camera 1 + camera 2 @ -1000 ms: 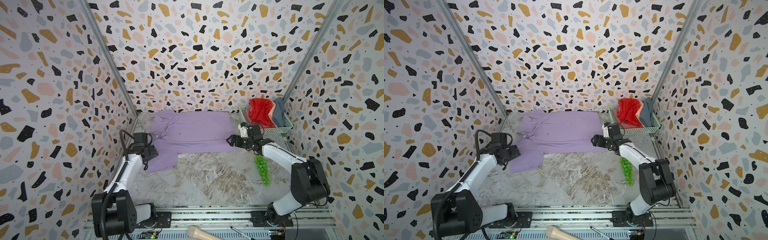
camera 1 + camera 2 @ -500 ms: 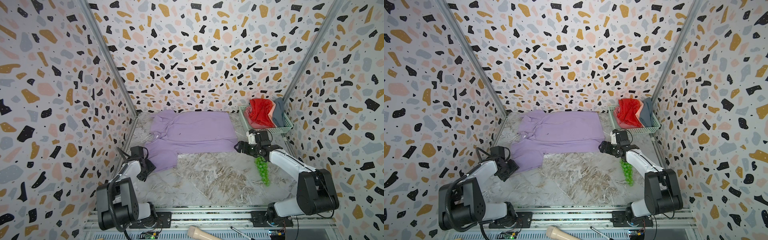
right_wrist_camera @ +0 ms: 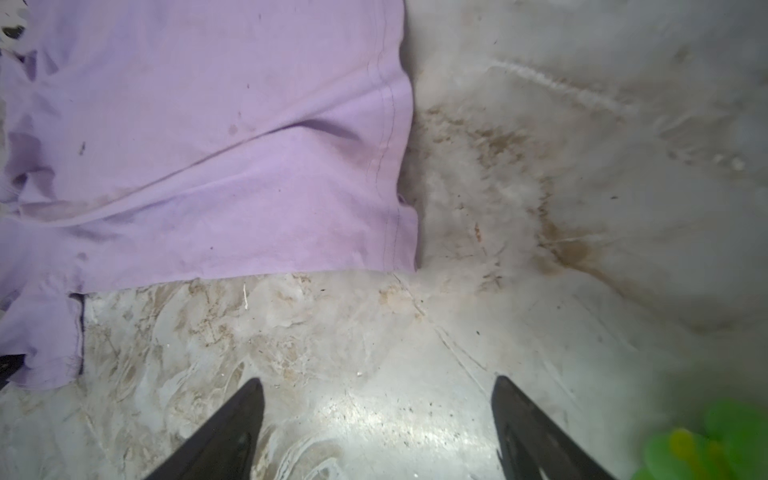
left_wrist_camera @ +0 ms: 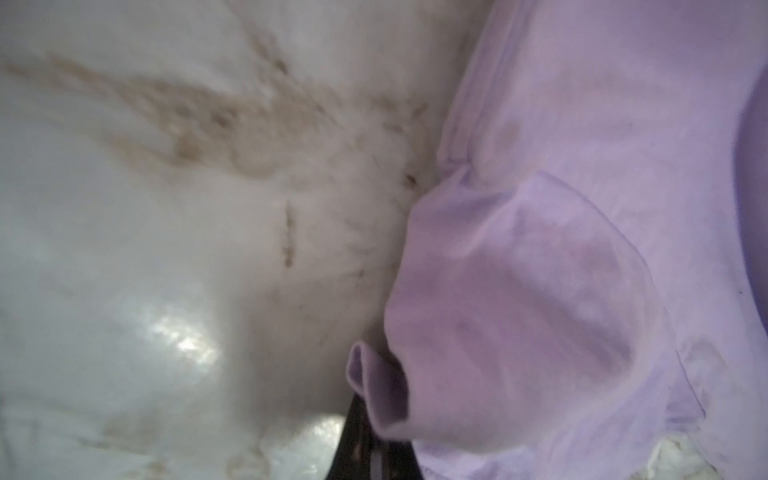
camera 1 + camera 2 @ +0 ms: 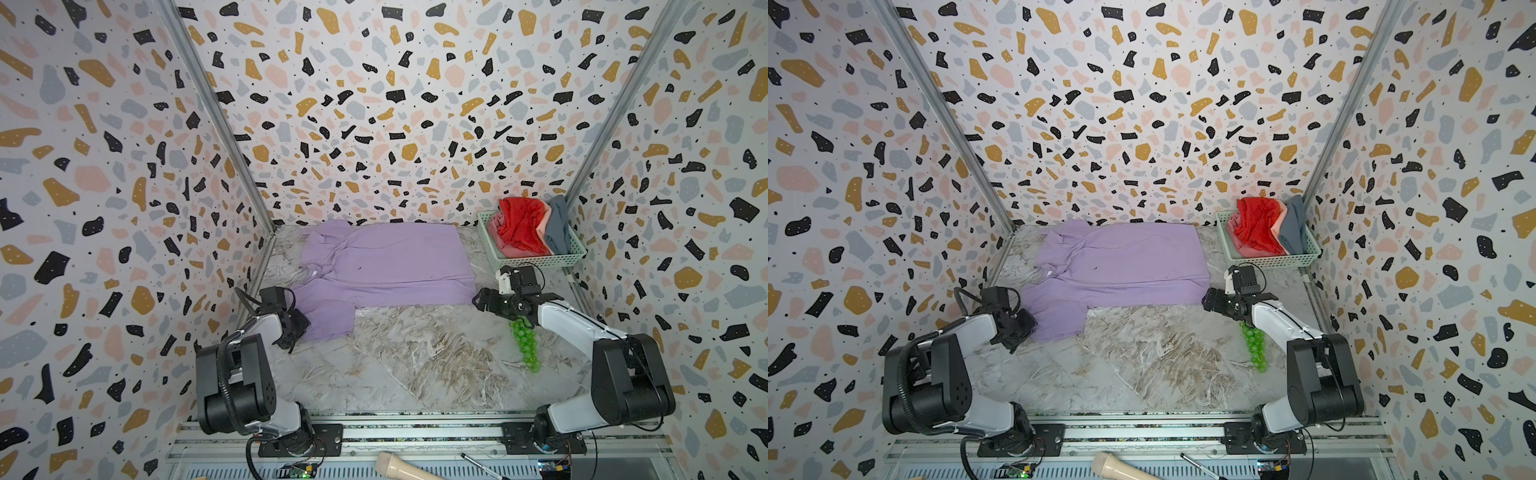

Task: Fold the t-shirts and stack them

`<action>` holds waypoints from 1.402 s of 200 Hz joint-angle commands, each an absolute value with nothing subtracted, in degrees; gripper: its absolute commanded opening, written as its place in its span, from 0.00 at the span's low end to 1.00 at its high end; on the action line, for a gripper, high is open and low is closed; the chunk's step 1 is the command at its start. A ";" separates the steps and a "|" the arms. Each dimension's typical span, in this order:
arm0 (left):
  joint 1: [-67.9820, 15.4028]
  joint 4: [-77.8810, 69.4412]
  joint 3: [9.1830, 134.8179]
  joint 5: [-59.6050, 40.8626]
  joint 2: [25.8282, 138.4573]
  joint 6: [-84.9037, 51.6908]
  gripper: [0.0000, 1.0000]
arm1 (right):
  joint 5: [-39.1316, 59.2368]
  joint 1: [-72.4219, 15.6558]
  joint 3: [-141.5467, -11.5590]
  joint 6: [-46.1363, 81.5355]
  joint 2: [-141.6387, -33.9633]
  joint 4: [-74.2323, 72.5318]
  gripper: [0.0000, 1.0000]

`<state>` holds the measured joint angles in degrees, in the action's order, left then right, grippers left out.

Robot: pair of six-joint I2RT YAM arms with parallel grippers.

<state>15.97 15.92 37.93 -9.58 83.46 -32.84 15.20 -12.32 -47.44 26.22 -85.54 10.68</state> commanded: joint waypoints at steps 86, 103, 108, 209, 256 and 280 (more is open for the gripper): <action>16.08 25.58 37.76 -15.99 67.26 -34.07 0.00 | 0.44 -17.97 -55.53 27.64 -100.28 9.54 0.71; 16.08 26.28 38.61 -16.54 65.58 -34.40 0.00 | -1.49 -18.91 -57.39 28.96 -103.14 11.62 0.67; 16.08 26.30 38.80 -16.54 65.13 -34.75 0.00 | -1.87 -19.11 -57.68 29.25 -103.75 11.84 0.66; 16.08 41.96 44.36 -15.57 58.08 -32.89 0.00 | -3.58 -21.71 -56.07 27.66 -98.90 17.90 0.00; 14.41 56.89 41.49 -5.11 48.33 -33.61 0.00 | 0.07 -21.62 -48.64 24.90 -86.19 26.75 0.00; 13.01 58.82 36.79 -7.71 43.60 -36.73 0.00 | 0.73 -21.59 -45.31 24.56 -82.67 29.61 0.00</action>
<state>14.39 51.75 40.73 -8.34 47.09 -34.00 -0.54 -21.76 -47.59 25.85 -85.86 22.70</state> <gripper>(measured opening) 0.047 0.045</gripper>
